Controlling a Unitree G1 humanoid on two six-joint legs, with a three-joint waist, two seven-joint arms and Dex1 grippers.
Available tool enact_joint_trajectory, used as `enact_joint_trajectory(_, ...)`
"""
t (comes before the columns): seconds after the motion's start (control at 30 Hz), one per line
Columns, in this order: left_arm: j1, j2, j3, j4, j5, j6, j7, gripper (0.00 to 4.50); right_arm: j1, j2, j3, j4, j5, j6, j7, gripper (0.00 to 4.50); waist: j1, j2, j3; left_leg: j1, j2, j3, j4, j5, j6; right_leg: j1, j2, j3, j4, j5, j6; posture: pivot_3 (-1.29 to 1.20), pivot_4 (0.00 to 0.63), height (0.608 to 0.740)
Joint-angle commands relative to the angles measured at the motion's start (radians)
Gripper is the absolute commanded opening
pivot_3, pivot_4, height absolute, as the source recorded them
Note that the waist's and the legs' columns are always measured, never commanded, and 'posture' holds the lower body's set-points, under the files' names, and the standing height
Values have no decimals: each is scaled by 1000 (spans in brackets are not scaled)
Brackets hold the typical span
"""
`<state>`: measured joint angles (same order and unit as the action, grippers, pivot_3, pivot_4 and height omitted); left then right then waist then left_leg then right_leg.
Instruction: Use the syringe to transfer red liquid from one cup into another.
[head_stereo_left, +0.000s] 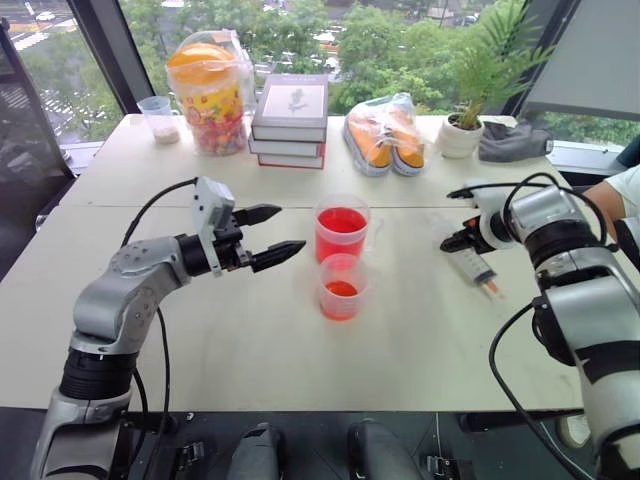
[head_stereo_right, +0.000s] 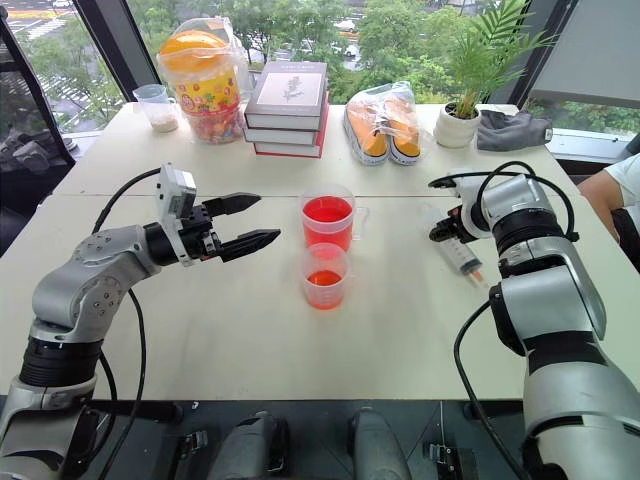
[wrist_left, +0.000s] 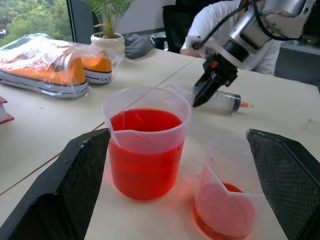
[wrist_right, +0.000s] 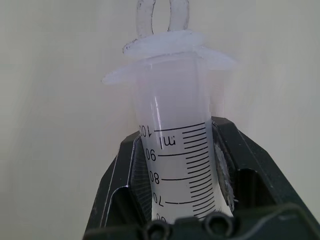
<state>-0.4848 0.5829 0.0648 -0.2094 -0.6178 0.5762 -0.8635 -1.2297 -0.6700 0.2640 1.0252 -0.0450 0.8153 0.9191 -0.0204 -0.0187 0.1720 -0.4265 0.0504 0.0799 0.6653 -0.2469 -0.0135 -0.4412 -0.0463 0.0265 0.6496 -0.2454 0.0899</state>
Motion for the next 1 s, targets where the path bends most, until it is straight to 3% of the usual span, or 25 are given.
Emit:
enact_joint_trajectory(0.03, -20, 17, 35, -31, -4, -15, 4, 4500, -38, -29, -176, -252, 101, -64, -32, 1344, 0, 1, 0, 0, 0, 0, 0, 0, 0, -1, 0, 0, 0, 0, 0, 0, 150, 740)
enact_joint_trajectory(0.23, -52, 23, 47, -12, -28, 8, -3, 4500, 55, 89, -455, -662, 307, -63, -172, 1344, 5, 0, 0, 0, 0, -1, -2, 0, 0, 0, 0, -1, 0, 0, 0, 0, 150, 740)
enact_joint_trajectory(0.43, -94, 32, 48, 11, -39, 33, -33, 4500, 173, 279, -575, -946, 529, -107, -225, 1344, 6, 0, 0, 0, 0, -1, -1, 0, 0, 1, 0, -1, 0, 0, 0, 0, 150, 740)
enact_joint_trajectory(0.63, -169, 49, 24, 68, -21, 43, -74, 4500, 337, 431, -523, -1002, 569, -266, -223, 1344, 5, 0, 0, 0, 0, -1, -1, 0, 0, 1, 0, -2, 0, 0, 0, 0, 150, 740)
enact_joint_trajectory(1.0, -295, 45, 17, 166, -15, 55, -103, 4500, 500, 526, -375, -941, 486, -497, -229, 1344, 1, 0, 0, 0, 0, -1, -1, 0, 0, 1, 0, -2, 1, 0, 0, 0, 150, 740)
